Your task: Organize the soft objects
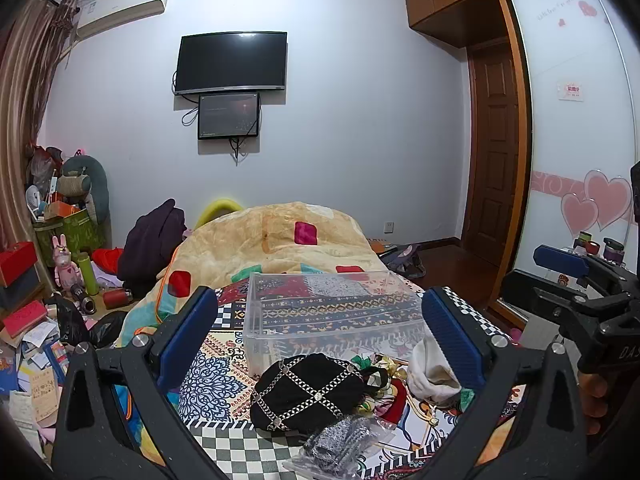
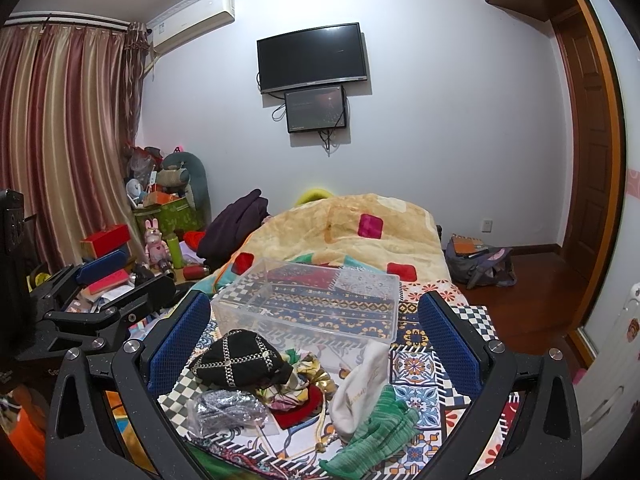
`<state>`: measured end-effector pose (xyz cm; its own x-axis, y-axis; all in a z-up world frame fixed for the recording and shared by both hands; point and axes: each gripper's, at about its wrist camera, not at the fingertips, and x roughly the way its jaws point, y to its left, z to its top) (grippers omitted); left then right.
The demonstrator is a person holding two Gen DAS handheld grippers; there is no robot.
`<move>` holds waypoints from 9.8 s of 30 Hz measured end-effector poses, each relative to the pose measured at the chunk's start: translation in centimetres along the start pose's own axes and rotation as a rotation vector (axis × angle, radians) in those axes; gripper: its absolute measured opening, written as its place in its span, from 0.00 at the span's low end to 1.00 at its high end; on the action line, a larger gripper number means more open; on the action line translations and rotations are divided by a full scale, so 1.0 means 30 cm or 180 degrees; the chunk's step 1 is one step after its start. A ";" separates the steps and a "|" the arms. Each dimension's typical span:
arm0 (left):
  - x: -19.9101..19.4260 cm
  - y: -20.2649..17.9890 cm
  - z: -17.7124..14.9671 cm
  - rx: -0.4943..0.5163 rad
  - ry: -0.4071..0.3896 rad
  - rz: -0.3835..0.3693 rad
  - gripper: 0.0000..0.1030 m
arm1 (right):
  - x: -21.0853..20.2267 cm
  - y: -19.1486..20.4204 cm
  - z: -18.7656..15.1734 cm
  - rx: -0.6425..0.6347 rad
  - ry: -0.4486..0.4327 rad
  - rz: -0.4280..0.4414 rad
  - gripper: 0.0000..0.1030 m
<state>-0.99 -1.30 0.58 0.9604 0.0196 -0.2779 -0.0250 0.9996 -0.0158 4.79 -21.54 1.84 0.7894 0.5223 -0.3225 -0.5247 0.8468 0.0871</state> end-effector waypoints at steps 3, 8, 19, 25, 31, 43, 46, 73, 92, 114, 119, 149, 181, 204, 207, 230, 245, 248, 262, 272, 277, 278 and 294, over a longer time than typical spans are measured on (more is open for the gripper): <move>0.001 -0.004 0.001 0.0002 -0.0003 -0.0001 1.00 | 0.000 -0.001 0.000 -0.0002 0.0000 -0.0002 1.00; 0.002 -0.006 0.003 0.0010 0.0010 -0.0005 1.00 | 0.000 0.000 0.000 0.0002 0.0012 0.0001 1.00; 0.113 0.036 -0.033 -0.0022 0.0558 -0.0206 1.00 | 0.038 -0.081 -0.032 0.0077 0.0429 -0.0167 1.00; 0.206 0.071 -0.137 -0.0015 0.0950 -0.0179 1.00 | 0.070 -0.163 -0.116 0.0122 0.0832 -0.0308 1.00; 0.283 0.100 -0.219 -0.0082 0.1149 -0.0088 0.98 | 0.116 -0.216 -0.201 0.0287 0.1229 -0.0292 0.94; 0.376 0.128 -0.299 -0.0199 0.1500 -0.0210 0.60 | 0.215 -0.256 -0.307 0.0634 0.1767 0.0022 0.47; 0.368 0.119 -0.298 -0.0180 0.1476 -0.0271 0.48 | 0.202 -0.244 -0.303 0.0621 0.1728 0.0029 0.35; 0.223 0.112 -0.119 -0.0045 0.0980 -0.0437 0.00 | 0.150 -0.223 -0.079 0.0392 0.0975 0.0076 0.13; 0.388 0.151 -0.297 -0.0222 0.1566 -0.0516 0.17 | 0.273 -0.132 -0.060 0.0224 0.1039 0.0314 0.13; 0.271 0.191 -0.022 -0.0278 0.0927 -0.0535 0.10 | 0.376 -0.126 0.080 0.0132 0.0807 0.0228 0.13; 0.317 0.196 0.036 -0.0225 0.0870 -0.0518 0.10 | 0.439 -0.122 0.101 0.0095 0.0848 0.0197 0.13; 0.655 0.218 -0.006 -0.0433 0.1533 -0.0474 0.63 | 0.687 -0.135 -0.006 -0.0030 0.1788 0.0321 0.46; 0.529 0.196 -0.002 -0.0112 0.1438 -0.0476 0.65 | 0.622 0.023 -0.044 -0.0393 0.1639 0.0616 0.39; 0.487 0.199 -0.090 -0.0197 0.1496 -0.0536 0.64 | 0.455 -0.113 -0.019 -0.0183 0.1415 0.0399 0.40; 0.453 0.188 -0.099 -0.0126 0.1438 -0.0468 0.64 | 0.405 -0.141 -0.026 -0.0183 0.1369 0.0264 0.40; 0.516 -0.040 -0.302 0.0003 0.1904 -0.0891 0.65 | 0.361 -0.236 -0.265 0.0206 0.1790 0.0146 0.64; 0.479 -0.009 -0.298 -0.0016 0.1830 -0.0869 0.26 | 0.317 -0.224 -0.251 0.0154 0.1670 0.0198 0.20; 0.449 0.007 -0.276 -0.0055 0.1742 -0.0858 0.26 | 0.294 -0.221 -0.227 0.0153 0.1587 0.0197 0.20; 0.358 0.081 -0.095 -0.0190 0.1243 -0.0846 0.24 | 0.231 -0.188 -0.050 0.0047 0.1041 0.0181 0.20; 0.421 0.115 0.027 -0.0229 0.0933 -0.0693 0.24 | 0.334 -0.159 0.059 -0.0071 0.0770 0.0126 0.20; 0.501 0.131 0.047 -0.0300 0.0958 -0.0674 0.24 | 0.418 -0.153 0.057 -0.0063 0.0838 0.0062 0.20; 0.521 0.132 0.045 -0.0311 0.0984 -0.0667 0.24 | 0.441 -0.153 0.048 -0.0048 0.0873 0.0051 0.20; 0.766 0.069 -0.086 -0.0187 0.1563 -0.0631 0.24 | 0.617 -0.147 -0.057 -0.0149 0.1400 -0.0097 0.21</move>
<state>20.31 1.17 -8.32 0.7057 -0.1964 -0.6808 0.1149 0.9798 -0.1635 21.16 -15.79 -6.13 0.5994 0.3962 -0.6955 -0.5252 0.8504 0.0318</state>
